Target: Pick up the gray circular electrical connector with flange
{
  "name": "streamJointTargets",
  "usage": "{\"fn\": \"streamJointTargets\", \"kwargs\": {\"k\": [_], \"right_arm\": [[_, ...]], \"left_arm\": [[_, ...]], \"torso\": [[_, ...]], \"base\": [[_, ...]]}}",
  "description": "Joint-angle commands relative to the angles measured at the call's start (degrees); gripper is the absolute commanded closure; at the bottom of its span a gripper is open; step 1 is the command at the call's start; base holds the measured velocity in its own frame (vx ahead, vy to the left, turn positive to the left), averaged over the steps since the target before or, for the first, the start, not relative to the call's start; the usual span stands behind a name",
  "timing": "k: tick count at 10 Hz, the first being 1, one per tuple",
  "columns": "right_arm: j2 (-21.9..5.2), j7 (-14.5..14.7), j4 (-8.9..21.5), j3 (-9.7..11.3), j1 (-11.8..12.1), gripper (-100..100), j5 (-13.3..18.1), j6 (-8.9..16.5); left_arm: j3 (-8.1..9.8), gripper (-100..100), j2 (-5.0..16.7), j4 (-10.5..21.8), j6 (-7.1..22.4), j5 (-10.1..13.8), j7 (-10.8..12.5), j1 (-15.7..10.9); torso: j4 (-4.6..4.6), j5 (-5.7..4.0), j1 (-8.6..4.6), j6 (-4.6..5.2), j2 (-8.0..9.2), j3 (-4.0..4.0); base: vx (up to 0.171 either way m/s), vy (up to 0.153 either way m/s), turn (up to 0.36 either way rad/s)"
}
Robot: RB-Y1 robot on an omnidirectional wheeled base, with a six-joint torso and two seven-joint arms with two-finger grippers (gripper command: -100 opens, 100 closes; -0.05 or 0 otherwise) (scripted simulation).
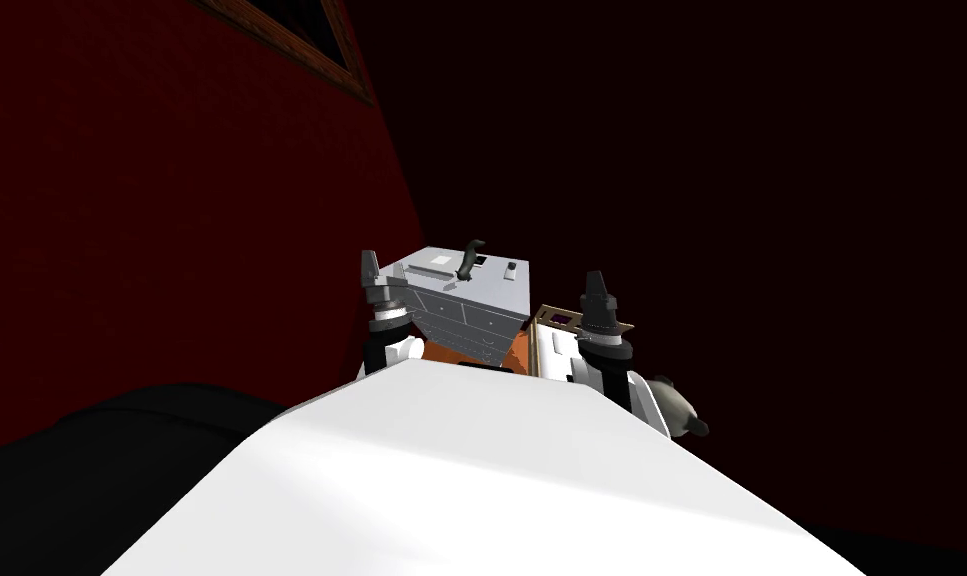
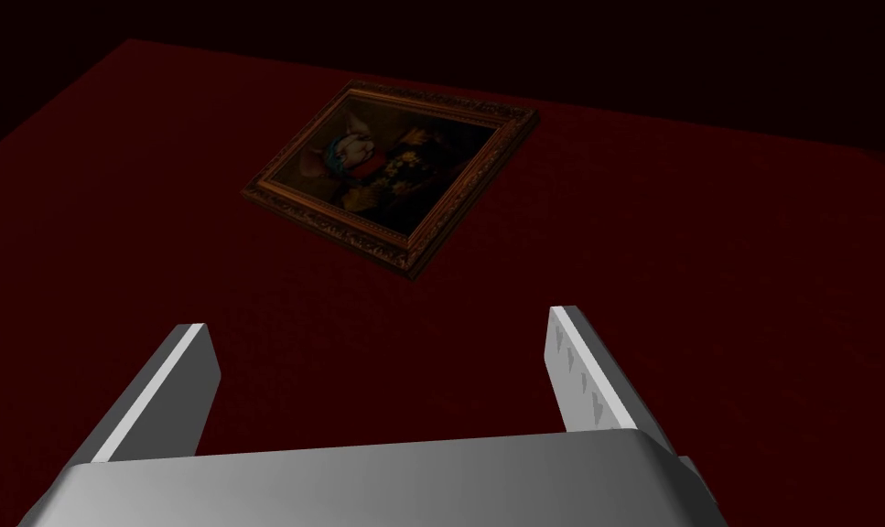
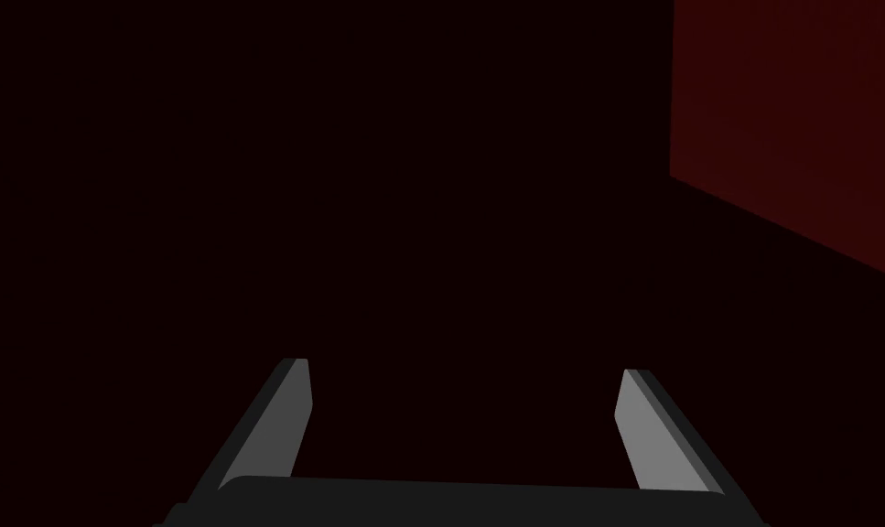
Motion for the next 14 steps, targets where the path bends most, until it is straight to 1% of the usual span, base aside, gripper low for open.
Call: {"fn": "streamJointTargets", "kwargs": {"k": [1,4,5,8,14], "right_arm": [[0.0,0.0,0.0,0.0,0.0,-100,0.0,0.0],[0.0,0.0,0.0,0.0,0.0,-100,0.0,0.0],[-0.6,0.1,0.2,0.1,-1.3,-100,2.2,0.7],[-2.0,0.5,0.9,0.3,-4.3,-100,7.2,2.3],[-2.0,0.5,0.9,0.3,-4.3,-100,7.5,2.3]], "left_arm": [[0.0,0,0.0,0.0,0.0,0.0,0.0,0.0],[0.0,0,0.0,0.0,0.0,0.0,0.0,0.0],[0.0,0,0.0,0.0,0.0,0.0,0.0,0.0],[0.0,0,0.0,0.0,0.0,0.0,0.0,0.0],[0.0,0,0.0,0.0,0.0,0.0,0.0,0.0]], "torso": [[0.0,0.0,0.0,0.0,0.0,0.0],[0.0,0.01,0.03,-0.01,0.02,0.01],[0.01,0.01,0.04,-0.01,0.03,0.02],[0.0,0.01,0.03,-0.01,0.01,0.0],[0.01,0.01,0.05,-0.01,0.04,0.02]], "base": [[0.006,-0.006,-0.021],[-0.002,0.002,0.006],[-0.003,0.004,0.011],[-0.004,0.004,0.012],[-0.003,0.003,0.011]]}}
